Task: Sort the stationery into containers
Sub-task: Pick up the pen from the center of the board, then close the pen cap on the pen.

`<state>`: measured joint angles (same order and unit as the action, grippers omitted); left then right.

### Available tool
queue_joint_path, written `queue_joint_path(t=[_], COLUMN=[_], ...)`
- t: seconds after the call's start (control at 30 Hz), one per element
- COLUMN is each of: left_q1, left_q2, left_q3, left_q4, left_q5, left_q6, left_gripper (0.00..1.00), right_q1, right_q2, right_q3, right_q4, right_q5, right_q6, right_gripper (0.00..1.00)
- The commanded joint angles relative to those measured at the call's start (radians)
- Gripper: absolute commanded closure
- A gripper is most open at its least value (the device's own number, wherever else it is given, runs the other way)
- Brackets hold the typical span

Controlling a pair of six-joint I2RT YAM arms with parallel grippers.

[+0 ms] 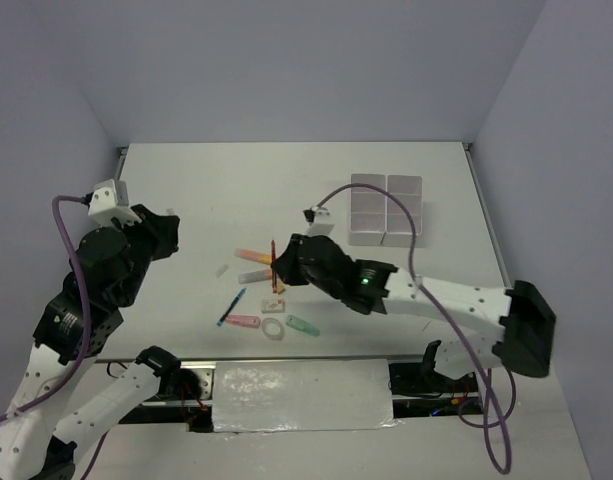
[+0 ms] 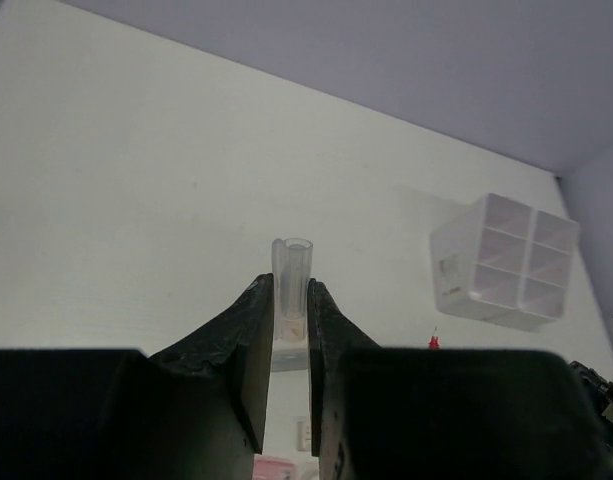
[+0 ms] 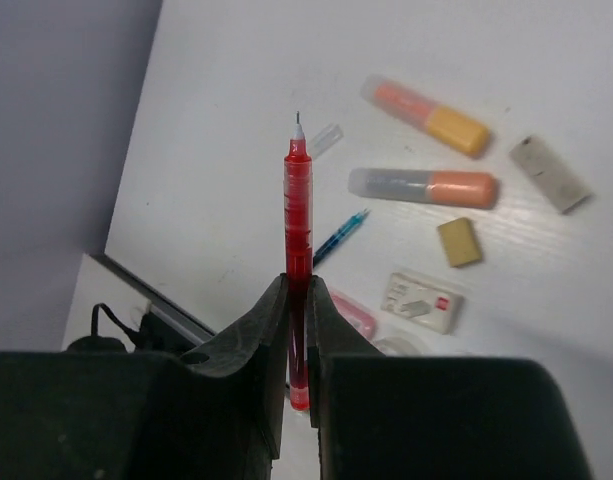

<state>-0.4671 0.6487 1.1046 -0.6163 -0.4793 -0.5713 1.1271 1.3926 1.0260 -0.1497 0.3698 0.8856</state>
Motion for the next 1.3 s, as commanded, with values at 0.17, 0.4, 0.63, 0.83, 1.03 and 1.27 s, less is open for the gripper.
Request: queue_joint_path(t=[0.17, 0.4, 0.63, 0.83, 1.03, 1.27], left_q1=[0.004, 0.002, -0.001, -0.008, -0.010, -0.011], left_q2=[0.038, 0.060, 0.066, 0.040, 0.023, 0.031], left_q3=[-0.129, -0.363, -0.462, -0.456, -0.471, -0.476], left_q4=[0.495, 1.022, 1.314, 1.298, 1.296, 1.291], left_q5=[0.488, 0.746, 0.840, 0.840, 0.831, 0.826], left_q6=[-0.113, -0.284, -0.378, -0.351, -0.354, -0.389], left_gripper=[1.00, 1.00, 1.00, 1.00, 1.00, 1.00], right_q1=[-0.087, -0.116, -0.116, -0.113, -0.113, -0.113], right_q2=[-0.401, -0.560, -0.529, -0.469, -0.423, -0.391], right_q3=[-0.294, -0.414, -0.442, -0.437, -0.385, -0.330], right_q4=[0.277, 0.409, 0.579, 0.699, 0.713, 0.707], right_q5=[-0.328, -0.517, -0.631, -0.683, -0.677, -0.649], right_q6=[-0.439, -0.436, -0.398, -0.358, -0.375, -0.424], right_gripper=[1.00, 1.00, 1.00, 1.00, 1.00, 1.00])
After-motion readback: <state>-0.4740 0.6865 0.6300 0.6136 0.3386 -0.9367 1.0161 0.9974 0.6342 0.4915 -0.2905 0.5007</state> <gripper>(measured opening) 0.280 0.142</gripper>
